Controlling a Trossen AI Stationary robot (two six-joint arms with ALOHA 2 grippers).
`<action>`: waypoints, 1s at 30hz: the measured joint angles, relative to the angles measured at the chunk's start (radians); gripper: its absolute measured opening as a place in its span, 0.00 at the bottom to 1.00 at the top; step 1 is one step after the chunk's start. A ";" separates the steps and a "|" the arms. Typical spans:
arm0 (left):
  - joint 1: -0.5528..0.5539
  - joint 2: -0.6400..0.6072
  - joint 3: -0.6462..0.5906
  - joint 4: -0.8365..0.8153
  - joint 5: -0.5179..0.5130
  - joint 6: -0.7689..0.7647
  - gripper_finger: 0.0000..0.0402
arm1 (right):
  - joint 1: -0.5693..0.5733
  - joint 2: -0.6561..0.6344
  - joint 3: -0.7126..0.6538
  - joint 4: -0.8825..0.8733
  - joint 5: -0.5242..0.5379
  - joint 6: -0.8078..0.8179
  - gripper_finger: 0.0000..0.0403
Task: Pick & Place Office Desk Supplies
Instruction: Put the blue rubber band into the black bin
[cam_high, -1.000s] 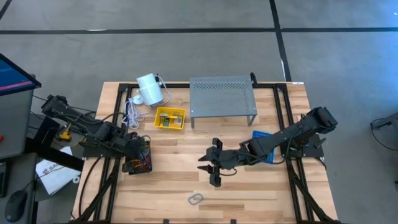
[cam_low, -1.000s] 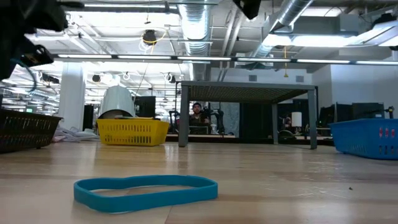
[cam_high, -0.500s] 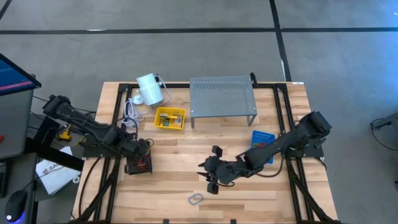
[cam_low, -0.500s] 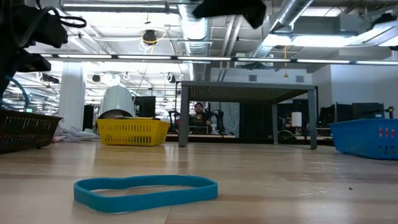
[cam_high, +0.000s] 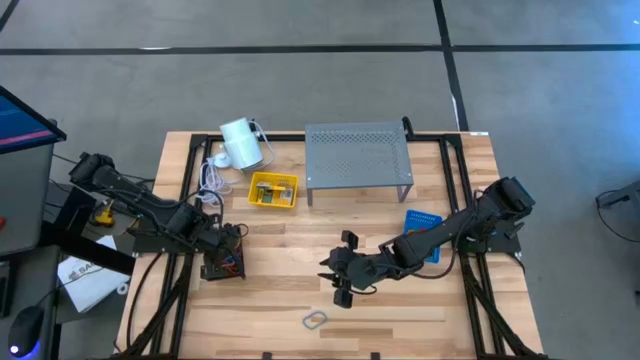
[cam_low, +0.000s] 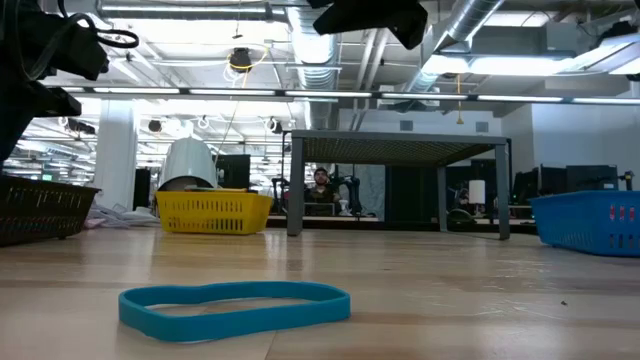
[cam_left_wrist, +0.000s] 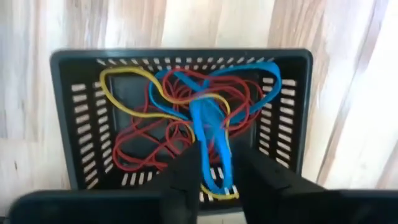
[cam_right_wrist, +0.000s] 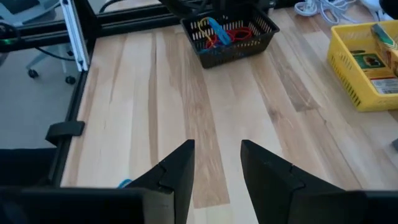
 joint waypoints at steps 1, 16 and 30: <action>0.000 0.000 0.000 -0.008 0.007 -0.001 0.24 | 0.000 0.000 0.000 -0.003 0.000 -0.001 0.32; 0.000 0.000 0.000 0.117 0.086 -0.003 0.51 | 0.000 0.000 0.000 -0.006 -0.254 -0.212 0.32; 0.001 -0.076 0.001 0.618 0.112 0.076 0.53 | 0.075 0.061 0.179 -0.162 -0.299 -0.389 0.32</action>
